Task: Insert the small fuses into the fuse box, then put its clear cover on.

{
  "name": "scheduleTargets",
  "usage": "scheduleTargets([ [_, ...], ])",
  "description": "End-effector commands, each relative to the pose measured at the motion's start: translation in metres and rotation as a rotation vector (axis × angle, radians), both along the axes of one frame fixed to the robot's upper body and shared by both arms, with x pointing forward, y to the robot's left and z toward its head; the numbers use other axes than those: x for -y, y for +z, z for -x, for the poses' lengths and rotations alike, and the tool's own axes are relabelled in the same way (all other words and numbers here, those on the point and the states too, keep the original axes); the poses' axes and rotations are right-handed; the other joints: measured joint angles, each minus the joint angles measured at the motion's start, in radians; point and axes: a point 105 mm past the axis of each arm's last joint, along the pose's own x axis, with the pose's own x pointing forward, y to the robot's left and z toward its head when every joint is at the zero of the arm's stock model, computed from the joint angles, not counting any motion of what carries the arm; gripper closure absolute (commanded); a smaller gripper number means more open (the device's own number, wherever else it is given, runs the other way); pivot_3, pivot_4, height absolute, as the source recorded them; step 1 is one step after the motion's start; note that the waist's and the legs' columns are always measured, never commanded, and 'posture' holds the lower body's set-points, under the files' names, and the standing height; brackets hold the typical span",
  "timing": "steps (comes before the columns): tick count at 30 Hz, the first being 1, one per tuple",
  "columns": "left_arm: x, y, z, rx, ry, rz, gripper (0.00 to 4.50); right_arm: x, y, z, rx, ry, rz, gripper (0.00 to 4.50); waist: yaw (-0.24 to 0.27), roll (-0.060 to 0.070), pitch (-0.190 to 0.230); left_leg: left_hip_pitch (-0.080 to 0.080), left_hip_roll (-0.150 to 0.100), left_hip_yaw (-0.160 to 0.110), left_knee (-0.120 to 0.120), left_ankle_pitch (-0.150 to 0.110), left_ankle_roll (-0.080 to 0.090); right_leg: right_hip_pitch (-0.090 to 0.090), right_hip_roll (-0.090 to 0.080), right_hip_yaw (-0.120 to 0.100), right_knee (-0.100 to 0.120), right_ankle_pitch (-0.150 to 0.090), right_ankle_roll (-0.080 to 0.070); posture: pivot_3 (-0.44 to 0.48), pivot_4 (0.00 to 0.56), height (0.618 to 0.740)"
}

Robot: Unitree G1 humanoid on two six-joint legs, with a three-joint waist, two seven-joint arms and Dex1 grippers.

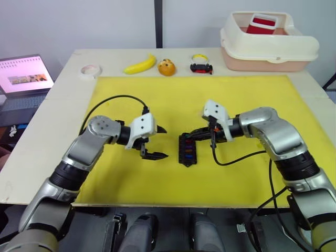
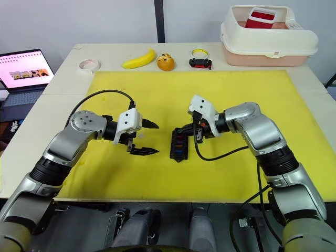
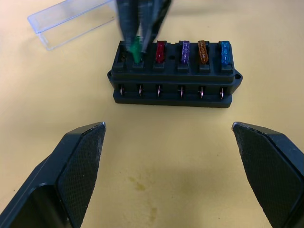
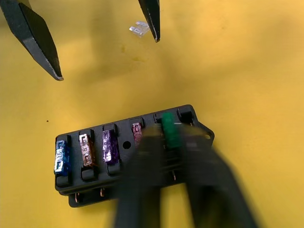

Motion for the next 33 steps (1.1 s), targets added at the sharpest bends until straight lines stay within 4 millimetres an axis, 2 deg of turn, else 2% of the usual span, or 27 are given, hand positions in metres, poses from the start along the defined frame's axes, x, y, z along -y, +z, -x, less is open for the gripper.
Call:
scheduleTargets([
  [1, 0.001, 0.009, 0.001, 0.045, -0.011, 0.012, 0.0, -0.001, 0.012, 0.001, 0.042, 0.016, 0.008, 4.44, 0.0, 0.0, 0.0, 0.0, 0.0, 0.0, 0.0, 0.0, 0.0, 0.0, 0.0, 0.0, 0.0, 0.0, 0.0, 0.0, 0.15, 0.74],
  [9, 0.001, 0.009, 0.0, 0.047, -0.01, 0.012, 0.0, -0.006, 0.024, 0.006, 0.067, 0.045, 0.047, 4.44, 0.0, 0.0, 0.0, 0.0, 0.0, 0.0, 0.0, 0.0, 0.0, 0.0, 0.0, 0.0, 0.0, 0.0, 0.0, 0.0, 0.15, 0.74],
  [16, 0.002, 0.009, 0.0, 0.05, -0.012, 0.016, 0.0, -0.011, 0.025, 0.007, 0.121, 0.069, 0.193, 4.44, 0.0, 0.0, 0.0, 0.0, 0.0, 0.0, 0.0, 0.0, 0.0, 0.0, 0.0, 0.0, 0.0, 0.0, 0.0, 0.0, 0.15, 0.74],
  [24, 0.004, 0.009, 0.0, 0.049, -0.011, 0.019, 0.0, -0.019, 0.042, 0.007, 0.217, 0.075, 0.283, 4.44, 0.001, 0.0, 0.0, 0.0, 0.0, 0.0, 0.0, 0.0, 0.0, 0.0, 0.0, 0.0, 0.0, 0.0, 0.0, 0.0, 0.15, 0.74],
  [27, 0.004, 0.009, 0.0, 0.049, -0.015, 0.019, 0.0, -0.017, 0.042, 0.01, 0.217, 0.099, 0.346, 4.44, 0.001, 0.0, 0.0, 0.0, 0.0, 0.0, 0.0, 0.0, 0.0, 0.0, 0.0, 0.0, 0.0, 0.0, 0.0, 0.0, 0.15, 0.74],
  [33, 0.004, 0.008, 0.001, 0.049, -0.017, 0.016, 0.0, -0.018, 0.041, 0.008, 0.196, 0.083, 0.358, 4.44, 0.0, 0.0, 0.0, 0.0, 0.0, 0.0, 0.0, 0.0, 0.0, -0.001, 0.0, 0.0, 0.0, 0.0, 0.0, 0.0, 0.15, 0.74],
])
